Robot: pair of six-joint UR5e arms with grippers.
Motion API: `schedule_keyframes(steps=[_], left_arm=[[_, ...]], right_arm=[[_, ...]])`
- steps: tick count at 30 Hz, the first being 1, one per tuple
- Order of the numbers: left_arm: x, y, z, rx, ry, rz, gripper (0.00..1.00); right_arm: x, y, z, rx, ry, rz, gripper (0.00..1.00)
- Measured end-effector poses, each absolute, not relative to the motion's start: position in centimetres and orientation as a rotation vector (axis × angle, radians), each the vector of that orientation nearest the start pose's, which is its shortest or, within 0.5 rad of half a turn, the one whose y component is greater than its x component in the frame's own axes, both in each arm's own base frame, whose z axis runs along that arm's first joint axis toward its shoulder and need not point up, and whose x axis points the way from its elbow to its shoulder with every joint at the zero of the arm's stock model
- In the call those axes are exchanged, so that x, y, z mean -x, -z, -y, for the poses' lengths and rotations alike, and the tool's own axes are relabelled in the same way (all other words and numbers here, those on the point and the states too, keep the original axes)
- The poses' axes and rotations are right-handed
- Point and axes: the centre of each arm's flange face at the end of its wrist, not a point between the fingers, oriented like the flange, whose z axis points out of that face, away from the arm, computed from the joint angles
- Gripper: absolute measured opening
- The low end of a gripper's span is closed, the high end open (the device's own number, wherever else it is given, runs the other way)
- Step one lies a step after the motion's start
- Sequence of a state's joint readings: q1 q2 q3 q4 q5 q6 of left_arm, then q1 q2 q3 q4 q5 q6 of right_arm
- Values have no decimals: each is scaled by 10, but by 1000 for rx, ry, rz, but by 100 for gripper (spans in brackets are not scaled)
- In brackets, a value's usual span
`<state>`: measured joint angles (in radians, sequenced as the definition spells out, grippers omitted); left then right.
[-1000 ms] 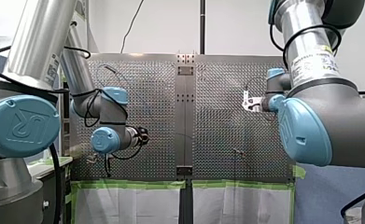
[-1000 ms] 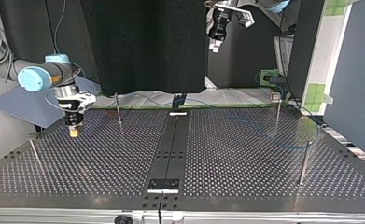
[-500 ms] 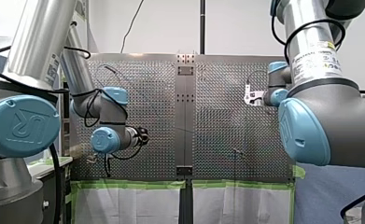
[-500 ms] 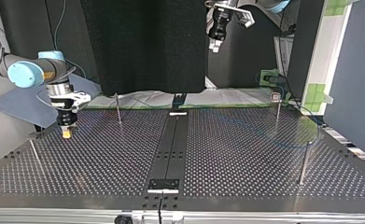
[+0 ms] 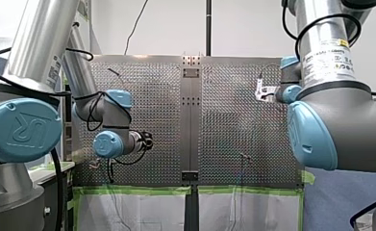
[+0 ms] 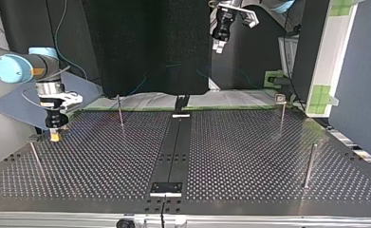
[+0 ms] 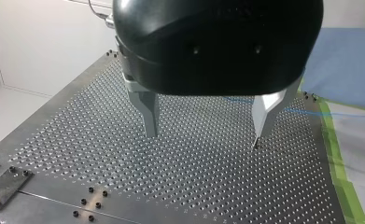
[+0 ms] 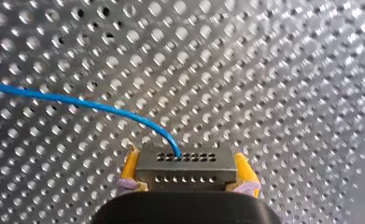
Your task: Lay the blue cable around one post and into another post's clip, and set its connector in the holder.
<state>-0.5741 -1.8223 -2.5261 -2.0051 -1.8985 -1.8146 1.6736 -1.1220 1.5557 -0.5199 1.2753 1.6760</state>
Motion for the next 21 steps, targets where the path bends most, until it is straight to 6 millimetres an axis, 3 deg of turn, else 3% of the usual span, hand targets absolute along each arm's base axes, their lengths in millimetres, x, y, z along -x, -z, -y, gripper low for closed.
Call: schedule_keyframes(steps=[12, 21], left_arm=[[-224, -101, 265, -20, 356, -1650, 100], [-224, -101, 265, -20, 355, -1652, 100]], right_arm=[[-200, -290, 625, -1388, -1561, 1074, 0], [-182, -319, 611, -1349, -1558, 1081, 0]])
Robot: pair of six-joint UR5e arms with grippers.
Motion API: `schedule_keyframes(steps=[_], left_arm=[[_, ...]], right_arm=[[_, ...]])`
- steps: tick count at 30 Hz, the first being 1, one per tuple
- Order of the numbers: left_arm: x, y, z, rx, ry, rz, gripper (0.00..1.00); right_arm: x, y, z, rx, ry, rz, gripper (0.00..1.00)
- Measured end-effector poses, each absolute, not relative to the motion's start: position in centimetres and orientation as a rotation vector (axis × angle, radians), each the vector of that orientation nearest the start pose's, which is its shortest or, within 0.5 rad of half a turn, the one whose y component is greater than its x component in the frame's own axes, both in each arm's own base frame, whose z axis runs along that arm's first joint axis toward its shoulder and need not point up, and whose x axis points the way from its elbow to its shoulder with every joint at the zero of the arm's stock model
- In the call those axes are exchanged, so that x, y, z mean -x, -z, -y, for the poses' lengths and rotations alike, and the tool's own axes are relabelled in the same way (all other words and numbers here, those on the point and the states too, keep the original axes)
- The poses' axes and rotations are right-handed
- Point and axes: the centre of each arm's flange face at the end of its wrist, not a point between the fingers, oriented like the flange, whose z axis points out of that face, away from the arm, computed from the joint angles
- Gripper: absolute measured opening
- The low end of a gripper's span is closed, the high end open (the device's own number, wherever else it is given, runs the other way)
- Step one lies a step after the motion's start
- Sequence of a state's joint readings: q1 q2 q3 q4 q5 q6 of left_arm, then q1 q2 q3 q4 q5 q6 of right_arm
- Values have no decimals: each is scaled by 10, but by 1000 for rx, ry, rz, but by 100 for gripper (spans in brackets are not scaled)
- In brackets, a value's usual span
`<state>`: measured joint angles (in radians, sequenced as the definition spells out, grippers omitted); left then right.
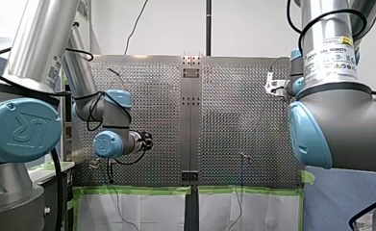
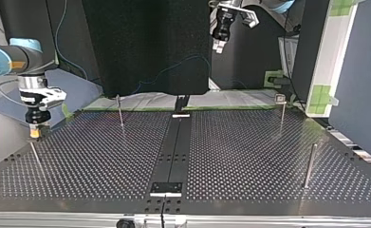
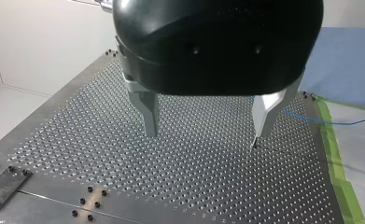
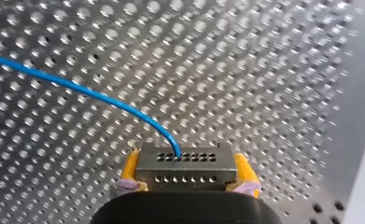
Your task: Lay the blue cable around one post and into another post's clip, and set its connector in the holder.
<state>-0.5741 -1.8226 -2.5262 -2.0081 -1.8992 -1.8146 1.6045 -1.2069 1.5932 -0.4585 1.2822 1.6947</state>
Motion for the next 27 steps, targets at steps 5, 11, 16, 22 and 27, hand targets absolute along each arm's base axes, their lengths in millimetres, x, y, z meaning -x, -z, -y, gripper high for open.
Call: schedule_keyframes(steps=[5, 11, 16, 22, 27], left_arm=[[-224, -101, 265, -21, 355, -1652, 100], [-224, -101, 265, -24, 357, -1655, 100], [-224, -101, 265, -25, 357, -1656, 100], [-223, -101, 265, -25, 356, -1659, 100], [-223, -101, 265, -23, 357, -1660, 100]], right_arm=[[-171, -327, 608, -1343, -1548, 1108, 0], [-157, -314, 617, -1346, -1547, 1126, 0], [-149, -296, 625, -1372, -1548, 1137, 0], [-136, -297, 632, -1375, -1541, 1137, 0], [-127, -304, 636, -1394, -1522, 1125, 0]])
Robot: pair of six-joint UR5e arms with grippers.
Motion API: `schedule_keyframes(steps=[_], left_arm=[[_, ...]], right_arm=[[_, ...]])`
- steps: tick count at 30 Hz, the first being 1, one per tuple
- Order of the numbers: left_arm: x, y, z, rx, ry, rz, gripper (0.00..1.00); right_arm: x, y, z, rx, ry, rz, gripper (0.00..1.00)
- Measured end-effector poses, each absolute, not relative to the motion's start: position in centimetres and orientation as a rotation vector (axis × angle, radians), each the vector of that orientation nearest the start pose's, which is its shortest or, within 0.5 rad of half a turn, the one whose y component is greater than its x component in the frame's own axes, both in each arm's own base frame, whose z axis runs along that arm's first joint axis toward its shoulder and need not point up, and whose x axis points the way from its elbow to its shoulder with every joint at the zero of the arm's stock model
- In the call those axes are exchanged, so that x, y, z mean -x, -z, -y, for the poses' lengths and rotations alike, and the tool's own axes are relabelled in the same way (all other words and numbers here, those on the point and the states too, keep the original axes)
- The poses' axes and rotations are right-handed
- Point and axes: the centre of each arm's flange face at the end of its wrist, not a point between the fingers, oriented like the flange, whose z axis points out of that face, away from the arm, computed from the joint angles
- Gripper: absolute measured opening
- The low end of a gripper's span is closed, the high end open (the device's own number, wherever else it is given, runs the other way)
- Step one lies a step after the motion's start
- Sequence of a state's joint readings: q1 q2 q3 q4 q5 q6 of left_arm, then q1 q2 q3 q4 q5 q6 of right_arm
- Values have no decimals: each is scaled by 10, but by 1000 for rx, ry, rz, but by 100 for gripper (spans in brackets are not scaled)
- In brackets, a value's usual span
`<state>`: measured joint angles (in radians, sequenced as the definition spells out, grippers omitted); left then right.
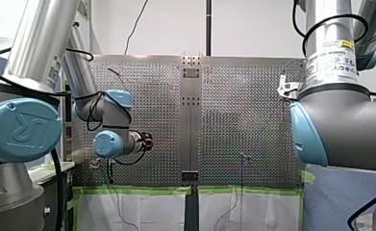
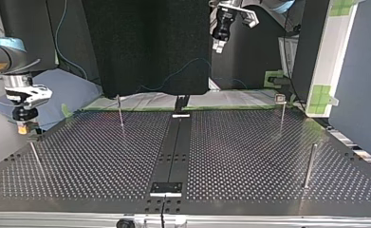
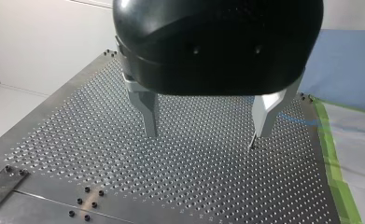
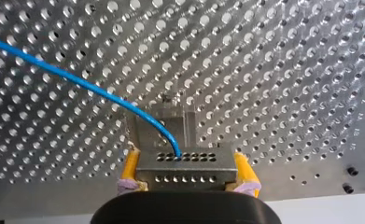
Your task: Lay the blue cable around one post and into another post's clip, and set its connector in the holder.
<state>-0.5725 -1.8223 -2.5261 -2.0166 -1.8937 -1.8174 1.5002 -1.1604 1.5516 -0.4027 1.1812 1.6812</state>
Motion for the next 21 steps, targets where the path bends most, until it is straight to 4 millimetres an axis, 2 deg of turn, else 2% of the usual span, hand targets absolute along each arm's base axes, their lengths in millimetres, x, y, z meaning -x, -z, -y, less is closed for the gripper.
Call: schedule_keyframes(steps=[10, 21], left_arm=[[-223, -100, 265, -22, 359, -1664, 100], [-223, -100, 265, -22, 359, -1668, 100]], right_arm=[[-113, -294, 649, -1437, -1504, 1141, 0], [-115, -288, 660, -1490, -1540, 1092, 0]])
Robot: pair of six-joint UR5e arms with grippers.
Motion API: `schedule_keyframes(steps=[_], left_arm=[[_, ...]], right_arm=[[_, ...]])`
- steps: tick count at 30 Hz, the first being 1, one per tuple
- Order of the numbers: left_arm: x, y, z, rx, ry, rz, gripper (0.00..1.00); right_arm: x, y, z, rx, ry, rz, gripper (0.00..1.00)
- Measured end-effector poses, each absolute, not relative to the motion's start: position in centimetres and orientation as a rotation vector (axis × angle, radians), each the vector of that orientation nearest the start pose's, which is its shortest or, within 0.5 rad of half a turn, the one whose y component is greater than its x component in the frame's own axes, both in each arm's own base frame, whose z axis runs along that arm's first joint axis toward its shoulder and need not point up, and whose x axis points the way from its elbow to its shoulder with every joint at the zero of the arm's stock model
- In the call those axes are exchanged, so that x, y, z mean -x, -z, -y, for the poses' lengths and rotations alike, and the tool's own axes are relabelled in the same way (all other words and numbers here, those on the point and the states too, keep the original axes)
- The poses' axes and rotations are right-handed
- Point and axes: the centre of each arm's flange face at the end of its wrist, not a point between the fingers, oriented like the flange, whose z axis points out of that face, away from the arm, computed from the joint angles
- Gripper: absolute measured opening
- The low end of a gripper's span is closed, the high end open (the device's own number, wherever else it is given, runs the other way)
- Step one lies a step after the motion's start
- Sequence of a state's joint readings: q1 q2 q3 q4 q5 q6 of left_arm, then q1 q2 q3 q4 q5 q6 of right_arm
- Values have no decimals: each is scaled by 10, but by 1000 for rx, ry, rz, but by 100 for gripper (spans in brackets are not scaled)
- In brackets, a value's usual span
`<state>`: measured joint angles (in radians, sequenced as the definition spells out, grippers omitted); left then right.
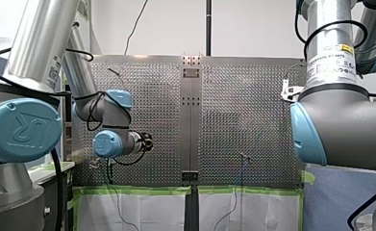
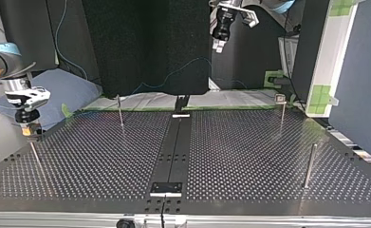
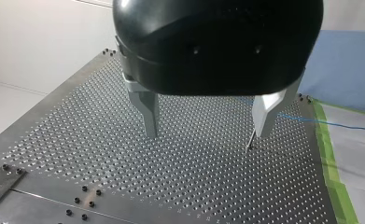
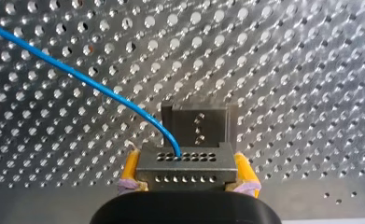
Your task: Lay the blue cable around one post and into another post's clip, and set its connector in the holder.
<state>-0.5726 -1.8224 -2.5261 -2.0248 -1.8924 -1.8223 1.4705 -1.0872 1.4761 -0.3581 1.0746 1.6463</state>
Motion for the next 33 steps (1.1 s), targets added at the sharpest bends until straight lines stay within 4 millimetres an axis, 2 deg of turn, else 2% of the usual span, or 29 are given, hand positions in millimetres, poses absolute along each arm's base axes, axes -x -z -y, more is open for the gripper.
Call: schedule_keyframes(steps=[33], left_arm=[[-224, -100, 264, -17, 356, -1668, 100]], right_arm=[[-123, -297, 668, -1514, -1574, 1015, 0]])
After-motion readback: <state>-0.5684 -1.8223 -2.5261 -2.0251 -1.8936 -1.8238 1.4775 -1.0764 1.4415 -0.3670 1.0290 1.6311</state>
